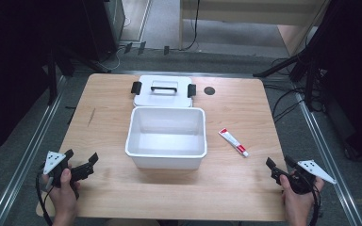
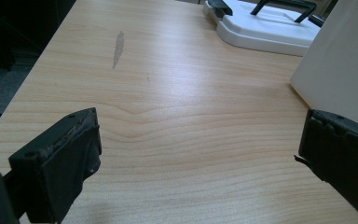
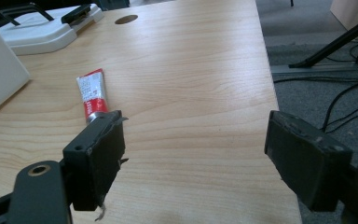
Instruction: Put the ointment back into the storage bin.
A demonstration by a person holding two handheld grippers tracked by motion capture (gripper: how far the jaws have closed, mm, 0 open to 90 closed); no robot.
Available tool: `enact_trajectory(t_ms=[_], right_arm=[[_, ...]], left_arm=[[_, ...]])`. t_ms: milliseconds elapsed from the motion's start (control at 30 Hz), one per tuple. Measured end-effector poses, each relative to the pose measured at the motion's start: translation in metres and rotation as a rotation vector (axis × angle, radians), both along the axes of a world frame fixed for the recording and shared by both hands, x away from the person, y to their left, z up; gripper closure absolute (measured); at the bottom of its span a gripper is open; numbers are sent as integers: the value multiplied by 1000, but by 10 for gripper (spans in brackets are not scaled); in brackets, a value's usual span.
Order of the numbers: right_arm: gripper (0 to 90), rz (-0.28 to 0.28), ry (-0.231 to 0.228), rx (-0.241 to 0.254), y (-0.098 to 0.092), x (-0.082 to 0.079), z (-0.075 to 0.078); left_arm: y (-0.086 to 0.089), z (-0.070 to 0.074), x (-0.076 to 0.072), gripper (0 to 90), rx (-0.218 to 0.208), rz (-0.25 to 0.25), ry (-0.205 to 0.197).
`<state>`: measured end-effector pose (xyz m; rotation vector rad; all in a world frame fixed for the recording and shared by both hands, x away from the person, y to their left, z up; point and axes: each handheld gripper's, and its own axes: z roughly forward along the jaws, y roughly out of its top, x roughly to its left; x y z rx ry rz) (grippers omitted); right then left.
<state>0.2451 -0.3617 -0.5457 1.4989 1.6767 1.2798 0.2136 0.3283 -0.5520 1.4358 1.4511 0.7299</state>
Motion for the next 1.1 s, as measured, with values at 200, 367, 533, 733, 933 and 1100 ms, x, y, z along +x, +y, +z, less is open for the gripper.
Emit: enact_trajectory(t_ms=[200, 367, 533, 733, 933, 1100], right_arm=[[237, 0, 29, -13, 3, 3, 0], [259, 19, 112, -103, 11, 10, 3], [263, 112, 231, -139, 23, 20, 11], [259, 202, 382, -298, 43, 36, 20], [254, 277, 528, -407, 59, 52, 34], [251, 330, 622, -469, 70, 63, 42]], left_arm=[[1, 0, -1, 0, -12, 0, -3], [1, 0, -1, 0, -14, 2, -4], [1, 0, -1, 0, -16, 1, -1], [1, 0, 0, 0, -18, -3, 4], [2, 0, 0, 0, -23, -5, 5], [2, 0, 0, 0, -26, -4, 5]])
